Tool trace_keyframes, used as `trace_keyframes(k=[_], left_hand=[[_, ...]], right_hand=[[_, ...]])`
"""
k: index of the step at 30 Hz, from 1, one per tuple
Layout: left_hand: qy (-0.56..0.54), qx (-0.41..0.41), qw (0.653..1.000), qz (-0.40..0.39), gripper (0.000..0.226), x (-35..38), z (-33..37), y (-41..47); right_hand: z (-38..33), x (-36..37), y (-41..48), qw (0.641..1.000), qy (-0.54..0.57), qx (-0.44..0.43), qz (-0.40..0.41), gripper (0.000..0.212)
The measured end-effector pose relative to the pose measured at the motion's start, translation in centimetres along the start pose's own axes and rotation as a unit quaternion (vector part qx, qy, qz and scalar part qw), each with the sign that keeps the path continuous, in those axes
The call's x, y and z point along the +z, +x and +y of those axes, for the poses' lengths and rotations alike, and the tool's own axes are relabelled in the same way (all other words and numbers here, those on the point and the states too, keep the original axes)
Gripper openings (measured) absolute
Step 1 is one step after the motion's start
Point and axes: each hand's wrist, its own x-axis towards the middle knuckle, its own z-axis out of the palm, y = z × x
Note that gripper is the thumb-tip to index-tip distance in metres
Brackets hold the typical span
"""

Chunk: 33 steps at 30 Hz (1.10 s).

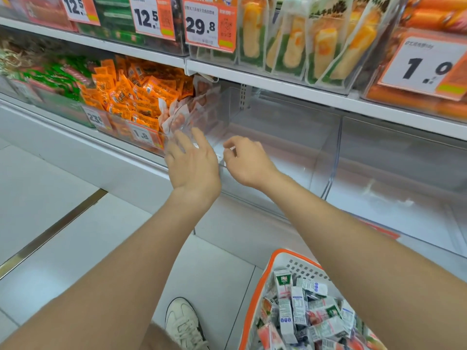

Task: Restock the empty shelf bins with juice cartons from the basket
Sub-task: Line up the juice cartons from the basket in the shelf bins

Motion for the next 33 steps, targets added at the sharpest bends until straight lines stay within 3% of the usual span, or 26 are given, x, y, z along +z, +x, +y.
trace_keyframes(k=[3, 5, 8, 11, 14, 18, 20, 23, 26, 28, 33], left_hand=[[-0.007, 0.071, 0.995, 0.065, 0.074, -1.0, 1.6, -2.2], [-0.102, 0.129, 0.986, 0.024, 0.051, -1.3, 2.8, -3.9], [-0.180, 0.239, 0.944, -0.138, 0.024, -0.6, 4.5, -7.2], [-0.109, 0.373, 0.883, -0.264, 0.011, 0.7, 6.6, -11.1], [-0.033, 0.421, 0.827, -0.371, 0.020, 3.1, 8.9, -14.7], [0.061, 0.451, 0.778, -0.433, 0.033, 7.6, 10.9, -18.1], [0.094, 0.469, 0.757, -0.444, 0.021, 10.1, 11.7, -19.2], [0.132, 0.475, 0.756, -0.430, 0.008, 13.1, 12.7, -20.6], [0.138, 0.485, 0.753, -0.423, 0.032, 15.5, 13.9, -21.5], [0.134, 0.496, 0.757, -0.404, 0.046, 16.8, 14.5, -22.1], [0.229, 0.531, 0.741, -0.342, 0.079, 19.9, 14.3, -23.3]], right_hand=[[0.7, -1.9, -6.0, 0.991, -0.014, -0.058, 0.119, 0.032], [1.7, -3.3, -10.7, 0.987, -0.048, -0.073, 0.132, 0.029], [3.7, -4.8, -17.6, 0.991, -0.105, -0.053, 0.070, 0.028], [6.9, -5.5, -23.0, 0.985, -0.165, -0.020, -0.056, 0.023], [11.3, -5.1, -27.1, 0.962, -0.218, 0.017, -0.163, 0.021], [17.7, -3.1, -30.6, 0.942, -0.226, 0.079, -0.237, 0.022], [20.3, -2.0, -31.9, 0.927, -0.232, 0.103, -0.277, 0.020], [23.1, -0.4, -33.6, 0.909, -0.232, 0.134, -0.319, 0.018], [25.0, 1.7, -34.3, 0.909, -0.195, 0.150, -0.335, 0.003], [25.6, 3.1, -34.3, 0.912, -0.170, 0.147, -0.343, 0.041], [25.9, 6.4, -35.5, 0.899, -0.222, 0.118, -0.358, 0.106]])
